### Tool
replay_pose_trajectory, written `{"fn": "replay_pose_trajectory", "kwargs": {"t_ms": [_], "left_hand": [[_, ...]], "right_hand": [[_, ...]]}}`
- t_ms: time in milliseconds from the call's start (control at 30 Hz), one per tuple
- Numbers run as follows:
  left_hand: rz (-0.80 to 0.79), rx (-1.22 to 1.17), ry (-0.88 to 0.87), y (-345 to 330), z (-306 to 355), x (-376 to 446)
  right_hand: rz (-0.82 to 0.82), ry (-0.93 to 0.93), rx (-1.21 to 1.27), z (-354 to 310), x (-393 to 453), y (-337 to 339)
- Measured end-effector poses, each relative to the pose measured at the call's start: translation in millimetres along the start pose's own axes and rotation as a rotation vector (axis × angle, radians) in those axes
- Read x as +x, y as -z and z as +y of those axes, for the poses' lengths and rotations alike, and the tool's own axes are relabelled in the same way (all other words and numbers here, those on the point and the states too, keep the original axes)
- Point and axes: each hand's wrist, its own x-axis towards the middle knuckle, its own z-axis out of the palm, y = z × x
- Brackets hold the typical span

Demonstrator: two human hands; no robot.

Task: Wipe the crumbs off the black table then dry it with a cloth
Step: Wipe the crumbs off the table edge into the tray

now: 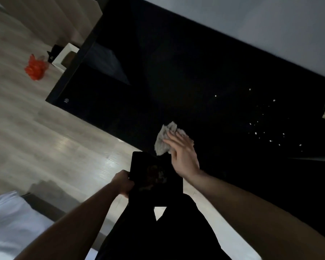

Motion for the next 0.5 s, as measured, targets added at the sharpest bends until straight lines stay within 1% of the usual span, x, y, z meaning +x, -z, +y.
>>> {"fn": "replay_pose_trajectory", "kwargs": {"t_ms": [133, 233, 300, 400, 500], "left_hand": [[-0.008, 0.062, -0.046, 4.6, -2.5, -0.9], [-0.017, 0.125, -0.062, 10.2, 2.6, -7.7], [-0.029, 0.159, -0.067, 13.1, 1.2, -7.9], [-0.071, 0.184, -0.083, 15.6, -7.3, 5.5], [-0.067, 0.185, -0.079, 18.7, -9.4, 11.9]], "right_hand": [[-0.066, -0.034, 0.09, -22.3, -65.7, -17.4], [-0.161, -0.168, 0.171, -41.1, -94.1, -14.1], [-0.177, -0.249, 0.222, -48.7, -107.8, -8.1], [-0.036, -0.336, 0.298, -49.4, -114.9, 4.5], [0.118, -0.377, 0.354, -40.8, -105.6, 26.0]]}}
